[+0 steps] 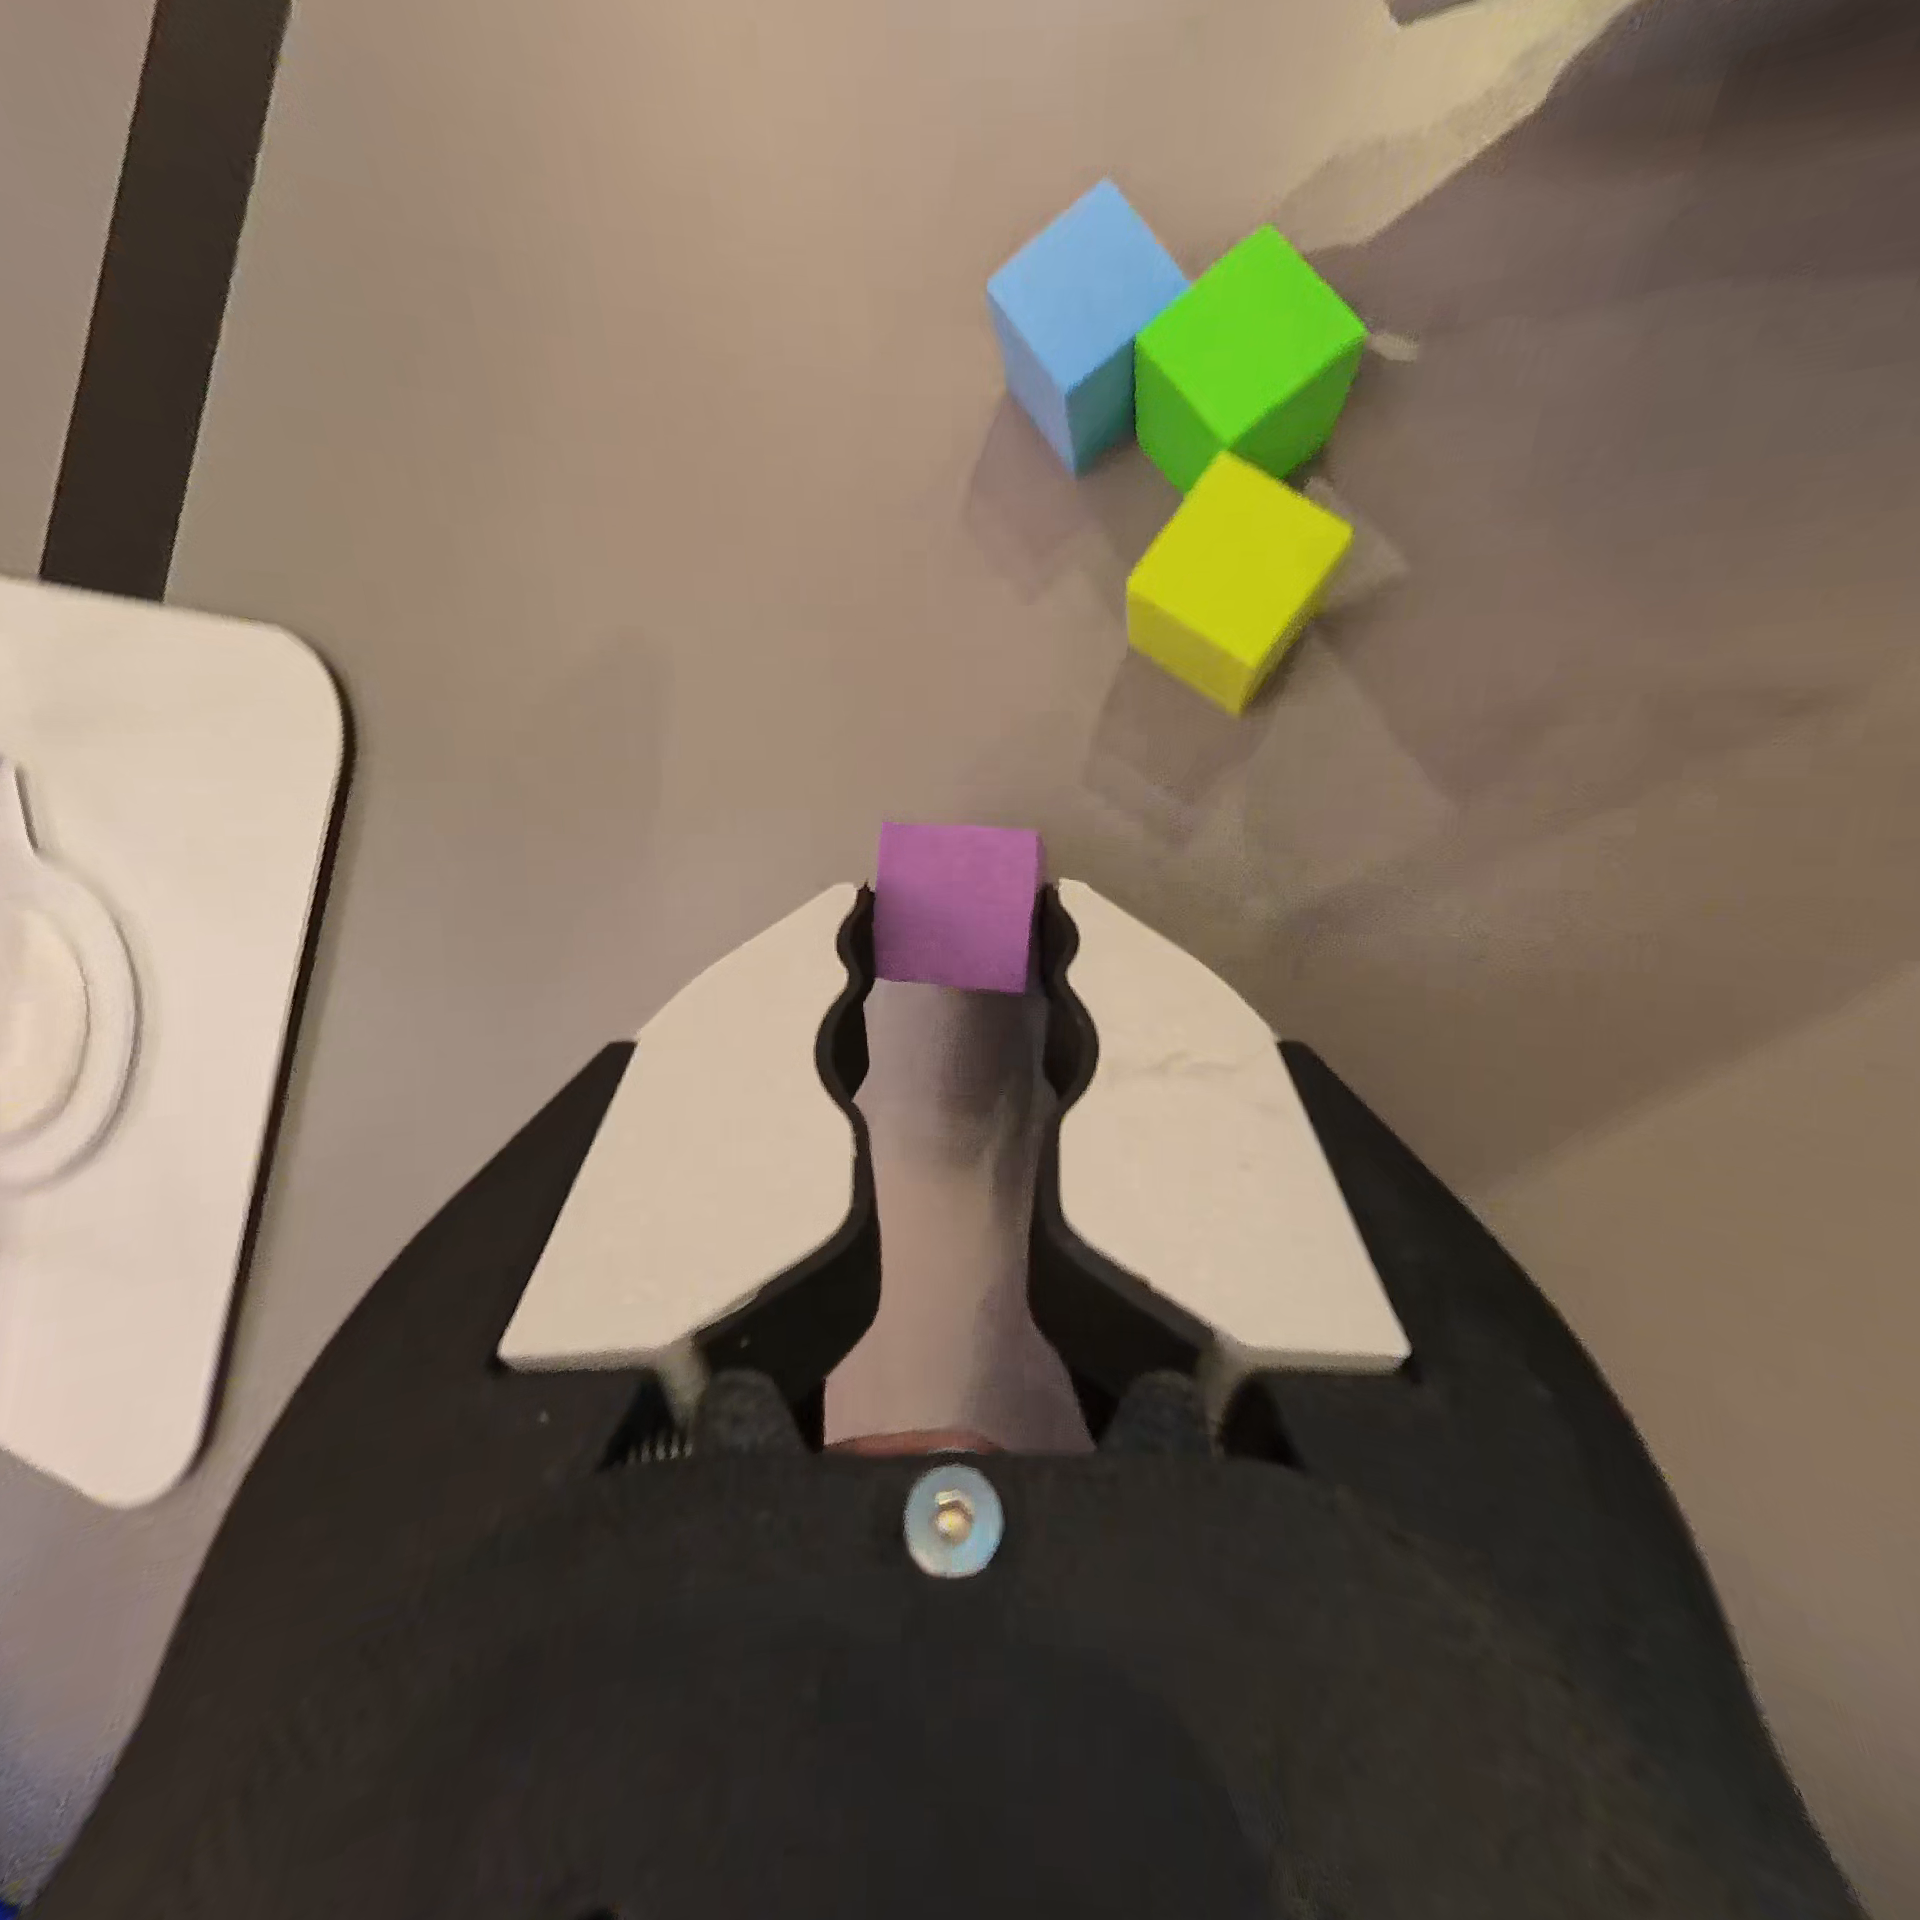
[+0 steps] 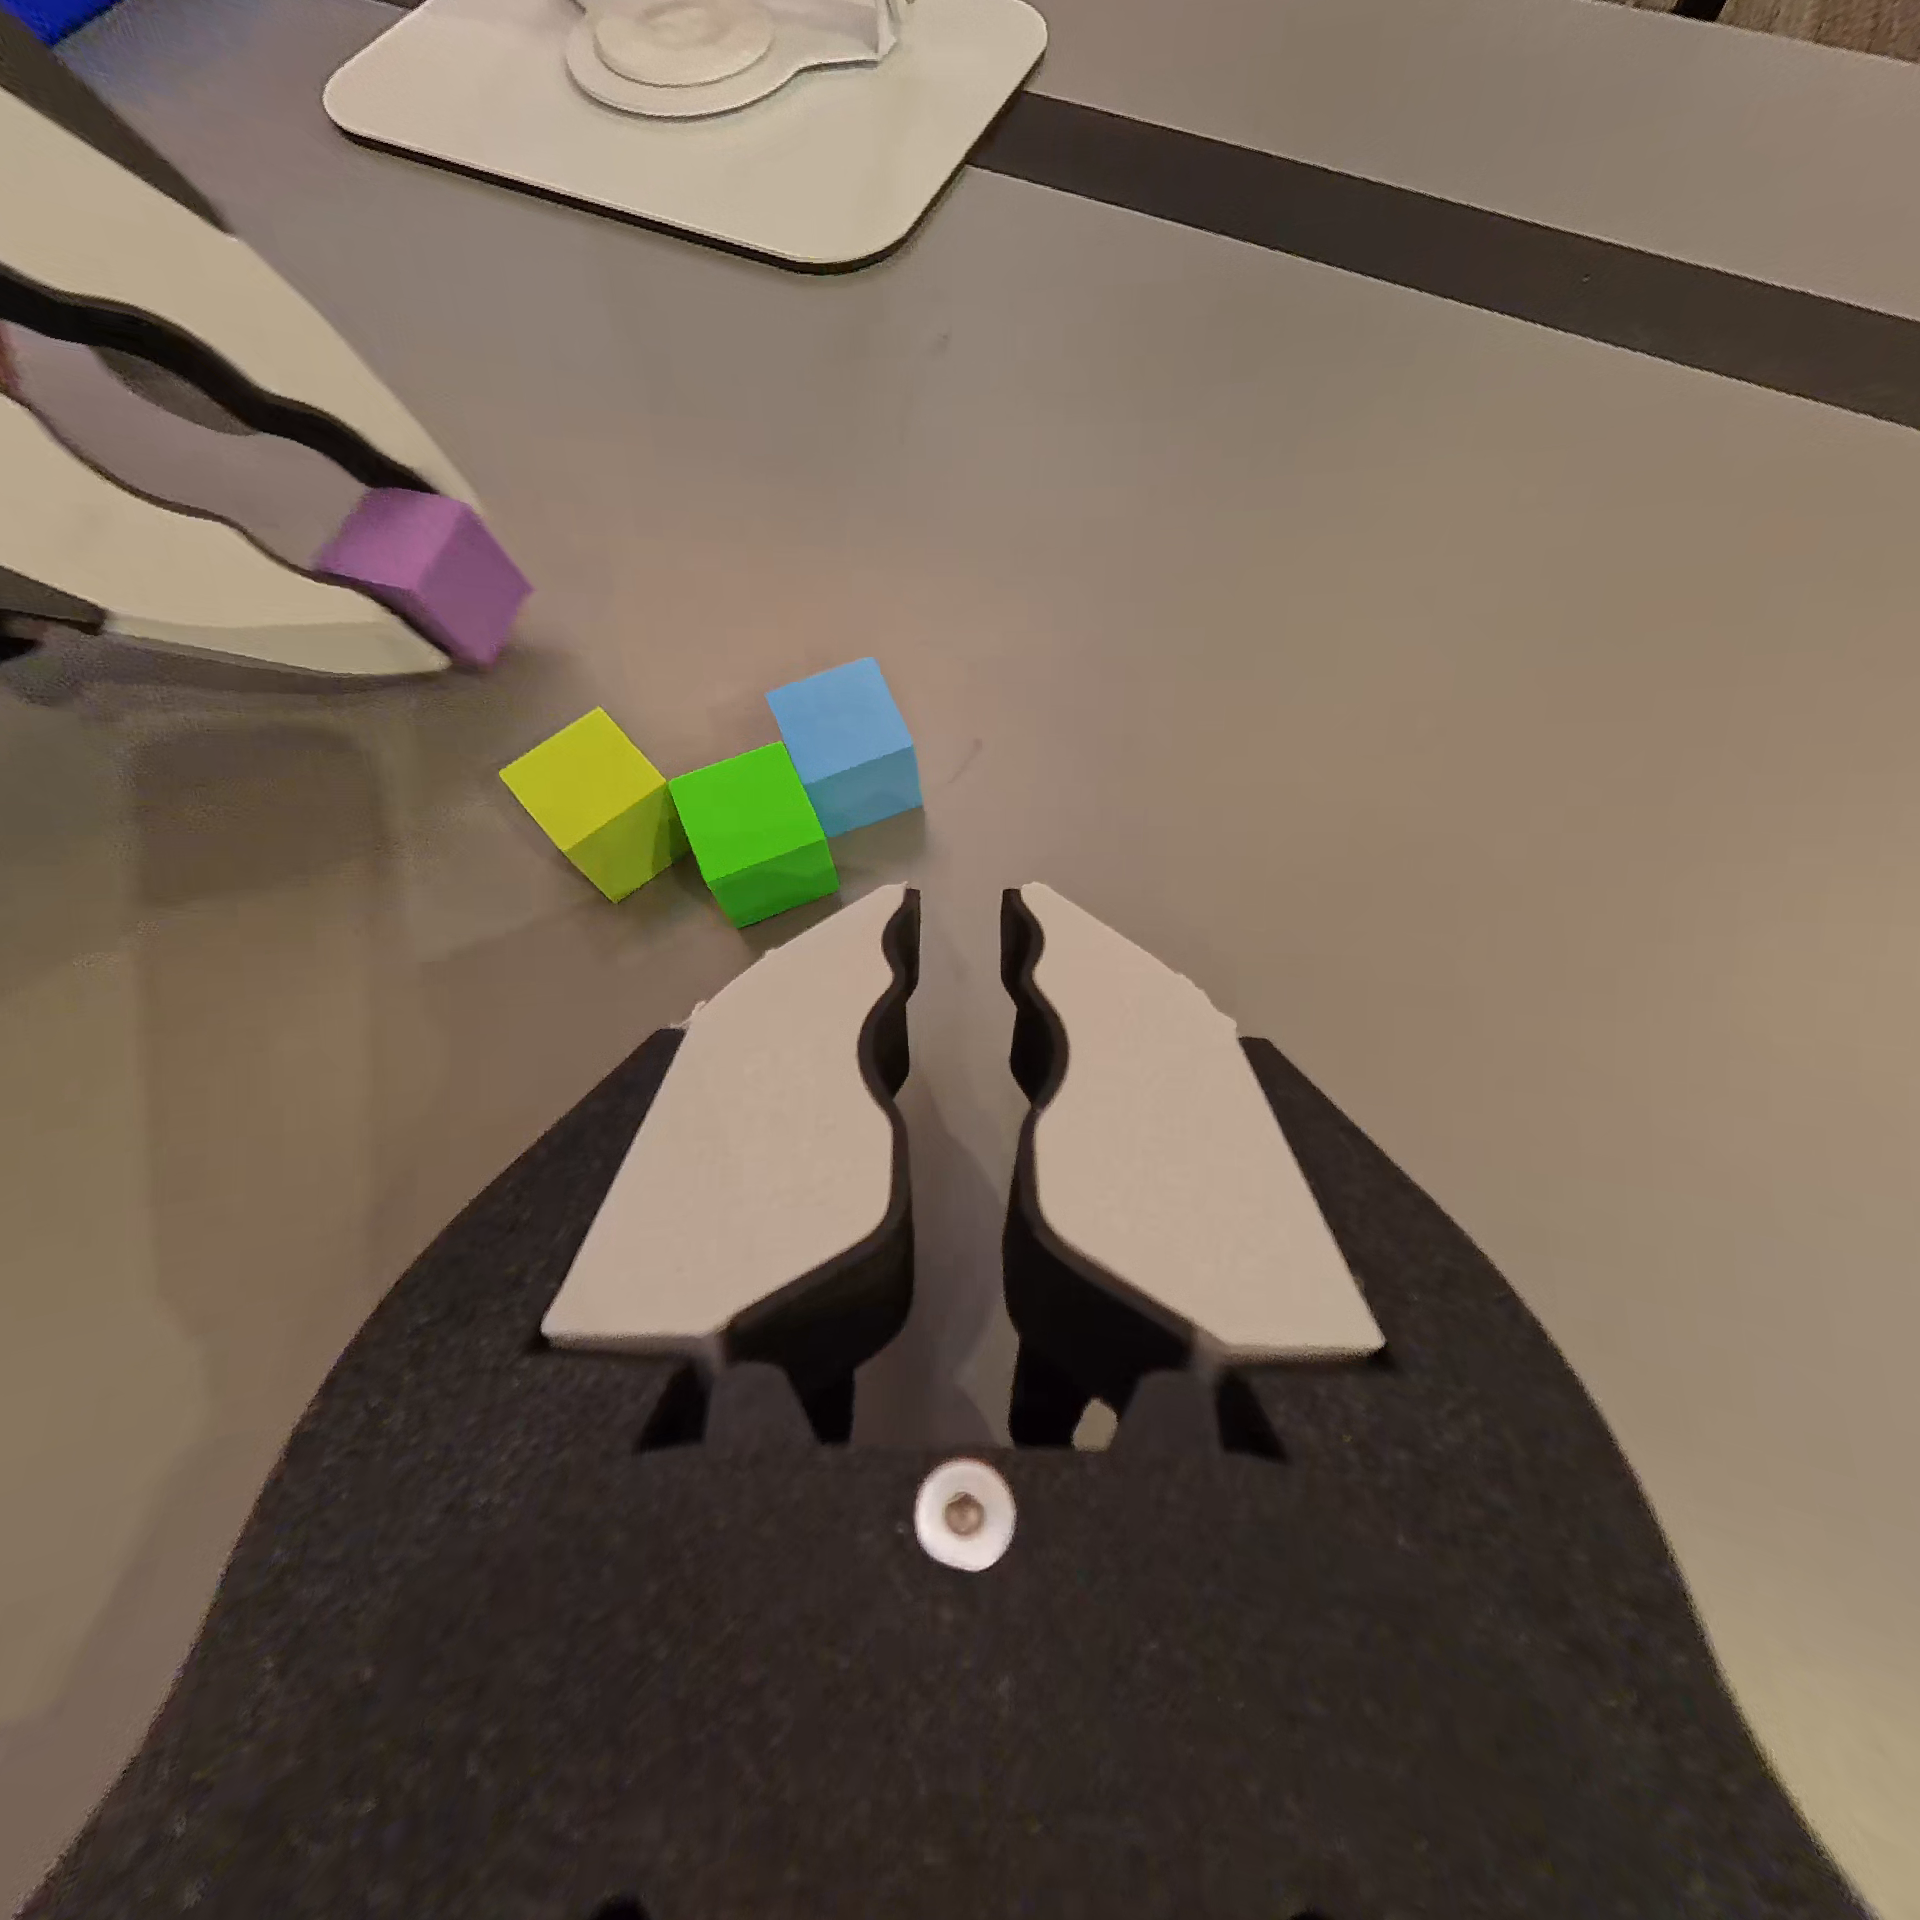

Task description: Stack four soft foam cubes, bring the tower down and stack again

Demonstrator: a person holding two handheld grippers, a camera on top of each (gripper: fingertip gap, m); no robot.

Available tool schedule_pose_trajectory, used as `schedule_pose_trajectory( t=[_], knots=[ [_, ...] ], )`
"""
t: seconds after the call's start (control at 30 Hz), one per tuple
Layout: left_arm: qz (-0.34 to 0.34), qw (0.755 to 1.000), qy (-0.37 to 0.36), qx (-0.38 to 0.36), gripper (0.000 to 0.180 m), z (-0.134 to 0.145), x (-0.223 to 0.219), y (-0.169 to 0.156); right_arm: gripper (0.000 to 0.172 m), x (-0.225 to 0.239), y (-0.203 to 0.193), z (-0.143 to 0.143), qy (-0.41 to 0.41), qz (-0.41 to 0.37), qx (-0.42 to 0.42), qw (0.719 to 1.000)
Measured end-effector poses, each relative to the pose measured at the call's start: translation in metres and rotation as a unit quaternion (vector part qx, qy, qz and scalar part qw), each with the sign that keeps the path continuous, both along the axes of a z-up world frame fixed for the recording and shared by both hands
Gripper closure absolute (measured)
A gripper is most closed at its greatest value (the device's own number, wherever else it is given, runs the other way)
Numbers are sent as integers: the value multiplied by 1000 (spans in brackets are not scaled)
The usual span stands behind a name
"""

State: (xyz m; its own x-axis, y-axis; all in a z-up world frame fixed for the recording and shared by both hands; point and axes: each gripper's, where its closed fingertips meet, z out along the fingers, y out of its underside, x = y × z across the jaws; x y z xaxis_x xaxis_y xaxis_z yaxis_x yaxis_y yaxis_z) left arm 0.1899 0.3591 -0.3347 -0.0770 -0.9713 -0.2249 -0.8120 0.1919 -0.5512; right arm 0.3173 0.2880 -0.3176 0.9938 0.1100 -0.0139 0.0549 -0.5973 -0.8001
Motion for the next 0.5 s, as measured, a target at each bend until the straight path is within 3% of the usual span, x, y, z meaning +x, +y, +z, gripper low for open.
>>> schedule_pose_trajectory(
  t=[0.2,0.4,0.5],
  knots=[
    [-16,999,0,-28,151,-3,-53,-28,156,-13,2,4,-16,25,9,1000],
    [-28,999,-4,-29,151,-12,-62,-44,155,-22,3,5,-35,34,9,999],
    [-35,999,-15,-35,126,-7,-62,-44,154,-22,3,7,-43,35,14,998]
  ],
)
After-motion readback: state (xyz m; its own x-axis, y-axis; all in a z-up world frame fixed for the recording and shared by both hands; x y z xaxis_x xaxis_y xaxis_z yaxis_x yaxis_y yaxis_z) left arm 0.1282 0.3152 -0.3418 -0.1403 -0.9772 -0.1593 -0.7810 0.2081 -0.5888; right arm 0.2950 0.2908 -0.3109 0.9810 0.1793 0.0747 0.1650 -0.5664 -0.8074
